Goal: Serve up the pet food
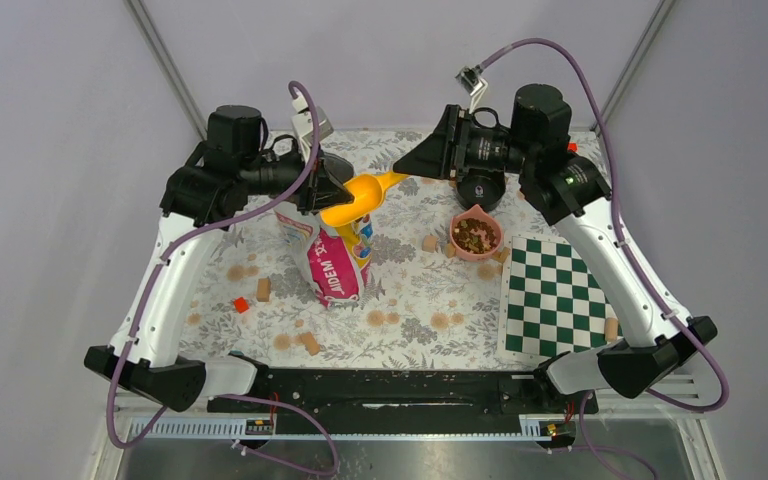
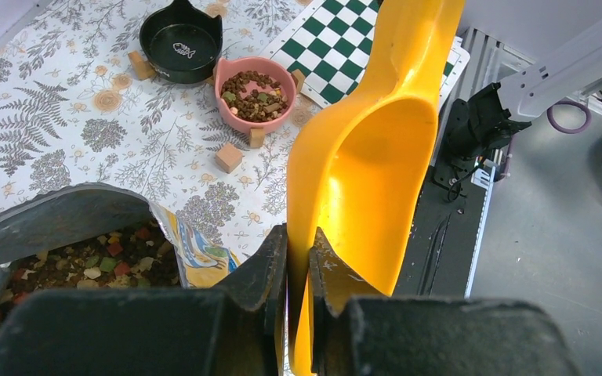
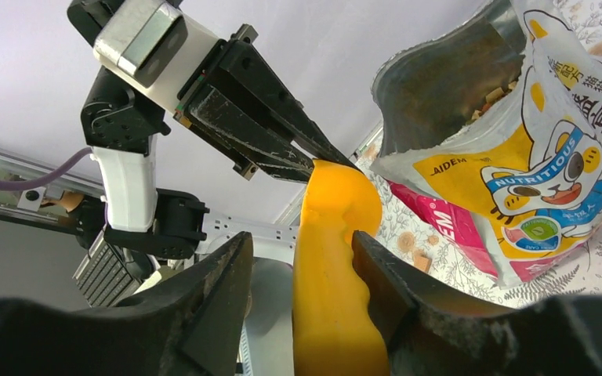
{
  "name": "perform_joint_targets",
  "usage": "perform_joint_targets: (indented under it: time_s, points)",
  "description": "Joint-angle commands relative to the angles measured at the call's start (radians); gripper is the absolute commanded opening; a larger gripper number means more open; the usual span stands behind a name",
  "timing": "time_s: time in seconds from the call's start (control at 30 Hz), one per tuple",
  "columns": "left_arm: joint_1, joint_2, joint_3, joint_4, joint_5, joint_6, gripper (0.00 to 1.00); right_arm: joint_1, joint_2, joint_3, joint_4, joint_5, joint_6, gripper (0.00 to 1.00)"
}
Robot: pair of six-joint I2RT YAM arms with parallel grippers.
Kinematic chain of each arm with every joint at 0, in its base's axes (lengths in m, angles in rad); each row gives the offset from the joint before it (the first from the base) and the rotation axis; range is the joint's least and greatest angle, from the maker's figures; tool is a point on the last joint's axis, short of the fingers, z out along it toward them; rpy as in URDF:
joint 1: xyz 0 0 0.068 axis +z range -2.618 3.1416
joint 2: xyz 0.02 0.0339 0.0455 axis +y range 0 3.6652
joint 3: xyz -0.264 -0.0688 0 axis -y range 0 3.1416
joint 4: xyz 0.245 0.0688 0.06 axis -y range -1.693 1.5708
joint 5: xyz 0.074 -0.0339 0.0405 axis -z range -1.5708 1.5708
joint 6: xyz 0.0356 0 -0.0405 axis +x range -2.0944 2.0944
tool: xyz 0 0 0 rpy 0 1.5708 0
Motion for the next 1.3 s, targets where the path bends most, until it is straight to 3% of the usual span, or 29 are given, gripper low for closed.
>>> perform_joint_targets:
  time_s: [0.0,0.27,0.33,0.4,0.43,0.57,0.7,0.83,0.93,1.03,1.27]
  points:
    - [-0.005,0.013,0.049,0.040,-0.012,0.005,0.00,0.009,0.007,0.027,-0.014,-0.032,-0.035,0.53]
    - [-0.012,0.032,0.060,0.040,-0.019,0.004,0.00,0.022,0.042,0.059,-0.013,-0.027,-0.032,0.39]
    - [-0.012,0.036,0.068,0.041,-0.028,0.001,0.00,0.026,0.048,0.067,-0.013,-0.031,-0.031,0.25]
    - [-0.012,0.037,0.071,0.040,-0.042,-0.003,0.00,0.027,0.050,0.068,-0.015,-0.023,-0.029,0.01]
    - [-0.012,0.036,0.073,0.040,-0.053,-0.004,0.04,0.026,0.050,0.069,-0.020,-0.013,-0.031,0.00]
    - [-0.011,0.022,0.067,0.071,-0.175,-0.048,0.61,0.027,0.045,0.065,-0.023,0.054,-0.042,0.00]
    - [0.009,-0.020,0.029,0.138,-0.429,-0.151,0.78,0.022,0.028,0.057,-0.040,0.159,-0.078,0.00]
    - [0.084,-0.037,0.004,0.131,-0.734,-0.286,0.84,0.020,0.017,0.058,-0.083,0.273,-0.124,0.00]
    - [0.194,-0.001,0.016,0.018,-0.853,-0.393,0.83,0.020,0.012,0.057,-0.095,0.327,-0.147,0.00]
    - [0.262,0.031,-0.021,-0.029,-0.849,-0.438,0.79,0.021,0.016,0.063,-0.099,0.354,-0.160,0.00]
    - [0.274,0.073,-0.091,-0.037,-0.748,-0.457,0.70,0.020,0.027,0.078,-0.114,0.387,-0.176,0.00]
